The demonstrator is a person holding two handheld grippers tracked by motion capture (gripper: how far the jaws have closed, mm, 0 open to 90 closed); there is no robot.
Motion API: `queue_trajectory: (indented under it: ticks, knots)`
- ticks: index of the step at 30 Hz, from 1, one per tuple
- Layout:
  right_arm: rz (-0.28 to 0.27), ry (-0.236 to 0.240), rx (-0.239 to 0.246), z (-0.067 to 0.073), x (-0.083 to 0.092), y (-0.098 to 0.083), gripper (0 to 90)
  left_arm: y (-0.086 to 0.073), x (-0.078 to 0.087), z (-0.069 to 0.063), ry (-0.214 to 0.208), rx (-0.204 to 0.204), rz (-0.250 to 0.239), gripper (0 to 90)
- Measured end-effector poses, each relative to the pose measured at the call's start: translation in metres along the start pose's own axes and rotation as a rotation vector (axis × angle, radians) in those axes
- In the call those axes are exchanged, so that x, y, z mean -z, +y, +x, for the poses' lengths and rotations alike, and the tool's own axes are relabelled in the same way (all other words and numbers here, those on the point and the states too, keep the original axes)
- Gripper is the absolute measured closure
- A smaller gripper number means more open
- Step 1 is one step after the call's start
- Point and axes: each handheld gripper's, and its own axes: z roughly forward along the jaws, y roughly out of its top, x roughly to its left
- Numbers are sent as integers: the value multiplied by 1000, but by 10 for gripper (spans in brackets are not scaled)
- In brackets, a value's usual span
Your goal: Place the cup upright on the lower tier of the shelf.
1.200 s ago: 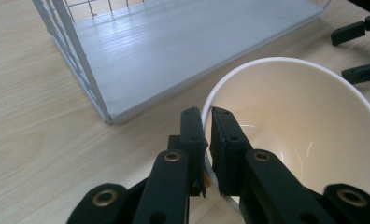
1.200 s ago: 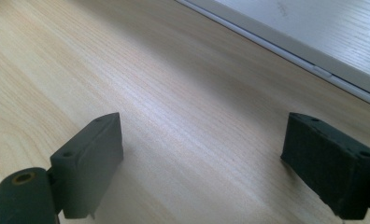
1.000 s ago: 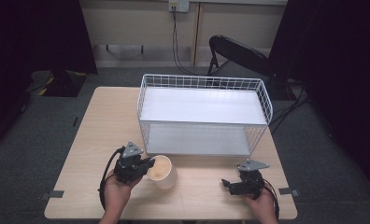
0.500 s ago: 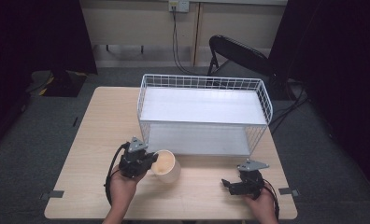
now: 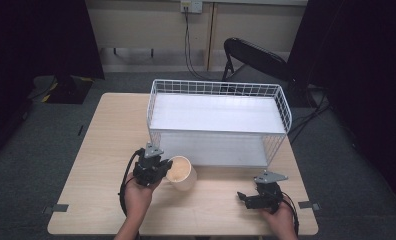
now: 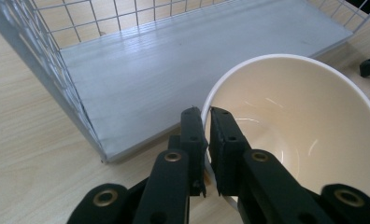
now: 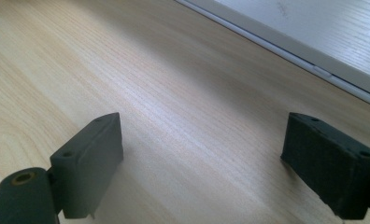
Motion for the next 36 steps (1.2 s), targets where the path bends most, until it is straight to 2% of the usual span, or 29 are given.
queue_trajectory:
  ticks: [10, 11, 13, 16, 21, 26, 31, 33, 36]
  knots:
    - [0, 0, 0, 0, 0, 0, 115, 10, -5, -5, 8, -5, -2, 852]
    - [0, 0, 0, 0, 0, 0, 115, 11, -6, -5, 10, -14, 0, 853]
    - [-1, 0, 0, 0, 0, 0, 115, 12, -8, -6, 17, 4, -8, 853]
    - [0, 0, 0, 0, 0, 0, 115, 15, -10, -8, 26, 8, -17, 853]
    - [0, -1, 0, 0, 0, 0, 115, 20, -13, -11, 41, -1, -21, 853]
    - [-1, -1, 0, 0, 0, 0, 115, 22, -19, -15, 57, 9, -39, 853]
    - [-1, -1, 0, 0, 0, 0, 115, 25, -23, -17, 65, -3, -29, 853]
    - [-1, -1, 0, 0, 0, 0, 115, 26, -25, -19, 65, 14, -41, 853]
    - [-1, -1, 0, 0, 0, 0, 115, 26, -27, -19, 66, 1, -33, 853]
